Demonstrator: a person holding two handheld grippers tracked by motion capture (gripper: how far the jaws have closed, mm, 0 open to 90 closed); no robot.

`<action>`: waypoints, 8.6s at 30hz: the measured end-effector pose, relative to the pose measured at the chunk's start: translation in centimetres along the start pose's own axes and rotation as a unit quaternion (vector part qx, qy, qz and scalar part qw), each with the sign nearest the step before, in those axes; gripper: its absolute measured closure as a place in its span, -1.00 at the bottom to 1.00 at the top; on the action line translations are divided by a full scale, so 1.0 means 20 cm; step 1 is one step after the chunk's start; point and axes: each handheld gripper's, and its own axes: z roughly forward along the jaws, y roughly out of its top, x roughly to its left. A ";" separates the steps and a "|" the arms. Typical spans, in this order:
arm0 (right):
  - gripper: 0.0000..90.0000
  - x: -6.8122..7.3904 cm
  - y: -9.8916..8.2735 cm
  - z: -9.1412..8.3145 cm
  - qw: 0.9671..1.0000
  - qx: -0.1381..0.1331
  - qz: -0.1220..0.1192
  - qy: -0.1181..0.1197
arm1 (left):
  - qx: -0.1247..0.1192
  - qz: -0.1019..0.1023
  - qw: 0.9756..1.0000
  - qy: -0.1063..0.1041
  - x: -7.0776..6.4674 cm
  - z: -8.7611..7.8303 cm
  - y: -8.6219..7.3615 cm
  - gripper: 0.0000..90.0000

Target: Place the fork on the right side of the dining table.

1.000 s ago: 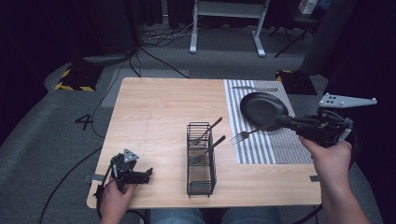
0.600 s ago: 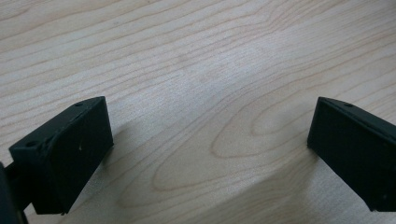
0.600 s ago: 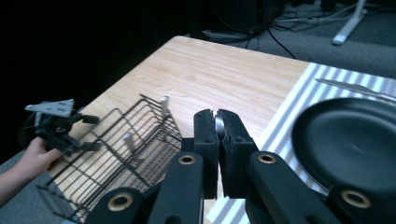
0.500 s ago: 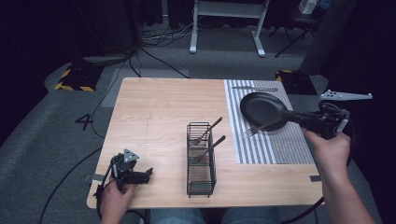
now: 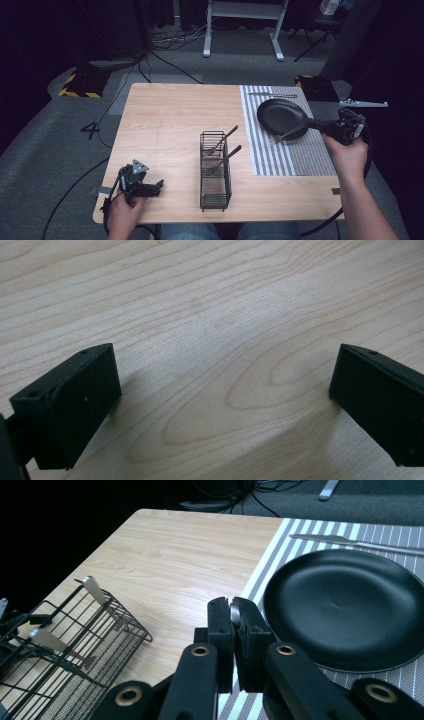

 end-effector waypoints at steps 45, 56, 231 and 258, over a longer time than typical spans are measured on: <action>0.88 -0.25 -0.17 0.24 0.995 0.038 0.092 -0.032 | 0.000 0.000 1.000 0.000 0.00 0.00 0.00 -1.00; 0.73 -0.35 -0.19 0.24 0.991 0.047 0.114 -0.043 | 0.000 0.000 1.000 0.000 0.00 0.00 0.00 -1.00; -0.26 0.20 -0.79 0.29 0.982 0.104 -0.156 0.036 | 0.000 0.000 1.000 0.001 0.00 0.00 0.00 -0.99; -0.51 0.19 -0.97 0.48 0.980 0.081 -0.183 -0.003 | 0.000 0.000 1.000 0.001 0.00 0.00 0.00 -0.99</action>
